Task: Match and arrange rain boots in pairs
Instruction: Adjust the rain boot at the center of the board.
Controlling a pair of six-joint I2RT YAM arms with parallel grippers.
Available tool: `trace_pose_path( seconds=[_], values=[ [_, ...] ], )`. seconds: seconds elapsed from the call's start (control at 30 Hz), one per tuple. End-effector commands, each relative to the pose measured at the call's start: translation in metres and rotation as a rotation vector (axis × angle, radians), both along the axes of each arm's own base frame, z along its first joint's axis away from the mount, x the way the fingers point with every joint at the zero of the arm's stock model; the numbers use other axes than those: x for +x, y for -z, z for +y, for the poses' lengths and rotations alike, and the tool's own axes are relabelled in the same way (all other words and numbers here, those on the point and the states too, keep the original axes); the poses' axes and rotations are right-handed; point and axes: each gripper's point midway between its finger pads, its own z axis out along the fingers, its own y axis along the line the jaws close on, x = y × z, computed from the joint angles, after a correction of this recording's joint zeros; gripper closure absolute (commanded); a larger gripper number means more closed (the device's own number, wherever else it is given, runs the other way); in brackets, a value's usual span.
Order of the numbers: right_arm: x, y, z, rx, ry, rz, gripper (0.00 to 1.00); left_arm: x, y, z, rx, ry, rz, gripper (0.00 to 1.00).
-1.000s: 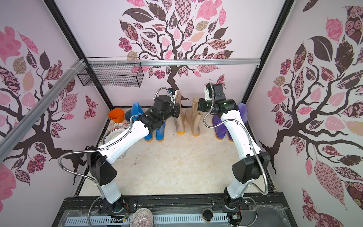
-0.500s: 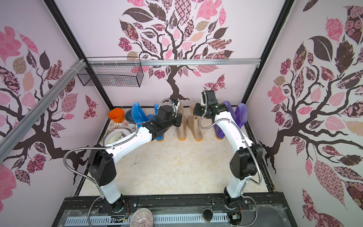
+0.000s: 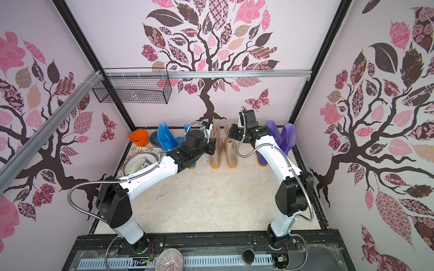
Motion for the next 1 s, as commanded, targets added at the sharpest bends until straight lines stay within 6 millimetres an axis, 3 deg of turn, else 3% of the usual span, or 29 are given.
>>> trace_pose_path(
  seconds=[0.0, 0.17, 0.37, 0.43, 0.47, 0.5, 0.6, 0.67, 0.9, 0.97],
  values=[
    [-0.007, -0.035, 0.011, 0.106, -0.018, -0.055, 1.00, -0.009, -0.033, -0.009, -0.074, 0.012, -0.071, 1.00],
    [-0.007, -0.047, 0.010, 0.160, -0.009, -0.067, 1.00, -0.014, -0.039, -0.010, -0.091, 0.011, -0.082, 1.00],
    [-0.011, -0.028, 0.003, 0.183, 0.002, -0.019, 1.00, -0.012, -0.035, -0.010, -0.097, -0.003, -0.070, 1.00],
    [-0.014, -0.028, -0.005, 0.136, 0.018, -0.034, 0.87, -0.013, -0.035, -0.010, -0.091, 0.000, -0.066, 1.00],
    [-0.016, -0.027, -0.010, 0.107, 0.026, -0.040, 0.76, -0.013, -0.035, -0.009, -0.087, -0.002, -0.069, 1.00],
    [-0.017, -0.027, -0.015, 0.077, 0.034, -0.050, 0.64, -0.014, -0.036, -0.007, -0.086, -0.006, -0.070, 0.95],
    [-0.021, -0.021, -0.031, -0.027, 0.052, -0.063, 0.51, -0.017, -0.034, -0.004, -0.085, -0.006, -0.066, 0.76],
    [-0.023, -0.015, -0.040, -0.064, 0.064, -0.055, 0.36, -0.018, -0.032, -0.001, -0.079, -0.016, -0.060, 0.67],
    [-0.024, -0.012, -0.053, -0.134, 0.049, -0.050, 0.14, -0.023, -0.045, 0.018, -0.024, -0.077, -0.090, 0.44],
    [-0.025, -0.013, -0.054, -0.155, 0.043, -0.056, 0.09, -0.024, -0.049, 0.021, -0.010, -0.084, -0.095, 0.41]
  ],
)
